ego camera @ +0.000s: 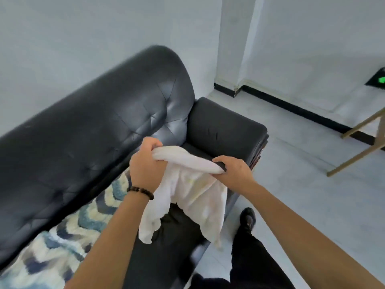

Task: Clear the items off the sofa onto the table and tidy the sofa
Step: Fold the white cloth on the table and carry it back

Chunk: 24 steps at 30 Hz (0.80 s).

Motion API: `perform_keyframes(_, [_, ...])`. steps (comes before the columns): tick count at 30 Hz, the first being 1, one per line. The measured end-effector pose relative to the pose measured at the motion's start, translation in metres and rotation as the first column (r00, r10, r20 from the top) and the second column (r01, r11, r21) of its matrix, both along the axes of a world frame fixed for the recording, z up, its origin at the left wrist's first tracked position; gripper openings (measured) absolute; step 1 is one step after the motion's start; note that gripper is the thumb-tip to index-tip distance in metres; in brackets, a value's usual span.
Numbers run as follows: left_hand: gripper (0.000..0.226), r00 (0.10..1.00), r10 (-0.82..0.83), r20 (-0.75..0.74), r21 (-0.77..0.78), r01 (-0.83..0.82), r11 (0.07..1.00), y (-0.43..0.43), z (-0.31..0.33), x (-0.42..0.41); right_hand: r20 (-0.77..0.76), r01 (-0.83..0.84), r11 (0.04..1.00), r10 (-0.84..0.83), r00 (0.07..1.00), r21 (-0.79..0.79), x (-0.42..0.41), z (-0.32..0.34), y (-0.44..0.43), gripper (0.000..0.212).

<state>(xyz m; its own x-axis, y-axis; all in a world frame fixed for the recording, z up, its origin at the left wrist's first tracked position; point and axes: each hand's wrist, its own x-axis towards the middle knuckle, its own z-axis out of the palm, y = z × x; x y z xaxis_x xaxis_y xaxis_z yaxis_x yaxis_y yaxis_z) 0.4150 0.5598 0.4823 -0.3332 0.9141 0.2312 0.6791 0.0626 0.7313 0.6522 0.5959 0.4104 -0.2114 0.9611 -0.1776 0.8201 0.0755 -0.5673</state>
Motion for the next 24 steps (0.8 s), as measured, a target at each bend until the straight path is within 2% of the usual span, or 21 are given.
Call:
perform_keyframes(1, [0.022,0.999,-0.031,0.027,0.029,0.03,0.999,0.003,0.018,0.0,0.035,0.007,0.998,-0.009,0.999,0.056,0.006,0.019,-0.002,0.022])
perform_keyframes(2, [0.025,0.997,-0.068,0.046,0.06,0.065,0.996,0.007,0.035,0.002,0.07,0.005,0.996,-0.011,0.997,0.091,0.012,0.038,-0.007,0.016])
perform_keyframes(4, [0.027,0.985,-0.167,0.052,0.11,0.16,0.981,0.016,0.069,0.017,0.104,0.028,0.992,-0.041,0.994,0.125,0.026,0.07,-0.017,0.029])
perform_keyframes(6, [0.027,0.955,-0.29,0.068,0.106,0.282,0.954,0.023,0.101,0.042,0.058,0.097,0.985,-0.106,0.993,0.144,0.042,0.097,-0.027,0.034])
perform_keyframes(9, [0.013,0.867,-0.489,0.094,-0.068,0.496,0.866,0.029,0.144,0.09,-0.105,0.272,0.951,-0.259,0.96,0.145,0.079,0.125,-0.036,0.03])
perform_keyframes(12, [0.027,0.749,-0.662,0.008,-0.264,0.64,0.721,0.03,0.178,0.129,-0.167,0.427,0.878,-0.397,0.902,0.218,0.132,0.152,-0.035,0.014])
perform_keyframes(14, [0.032,0.67,-0.741,-0.028,-0.382,0.678,0.628,0.029,0.191,0.155,-0.283,0.564,0.794,-0.5,0.818,0.226,0.171,0.171,-0.038,0.018])
perform_keyframes(16, [0.047,0.65,-0.751,0.115,-0.366,0.73,0.576,0.028,0.197,0.188,-0.426,0.673,0.711,-0.554,0.715,0.203,0.206,0.185,-0.045,0.022])
perform_keyframes(17, [0.051,0.654,-0.707,0.269,-0.289,0.755,0.588,0.027,0.2,0.207,-0.501,0.706,0.683,-0.552,0.667,0.187,0.222,0.189,-0.05,0.021])
perform_keyframes(19, [0.053,0.577,-0.586,0.569,-0.117,0.762,0.637,0.022,0.208,0.257,-0.64,0.745,0.653,-0.517,0.569,0.135,0.25,0.19,-0.063,0.021])
perform_keyframes(21, [0.04,0.475,-0.519,0.711,-0.04,0.763,0.645,0.015,0.221,0.315,-0.668,0.754,0.632,-0.485,0.564,0.179,0.276,0.183,-0.078,0.027])
perform_keyframes(24, [0.036,0.346,-0.511,0.787,0.028,0.807,0.59,0.005,0.234,0.405,-0.642,0.663,0.699,-0.384,0.663,0.267,0.318,0.156,-0.108,0.054])
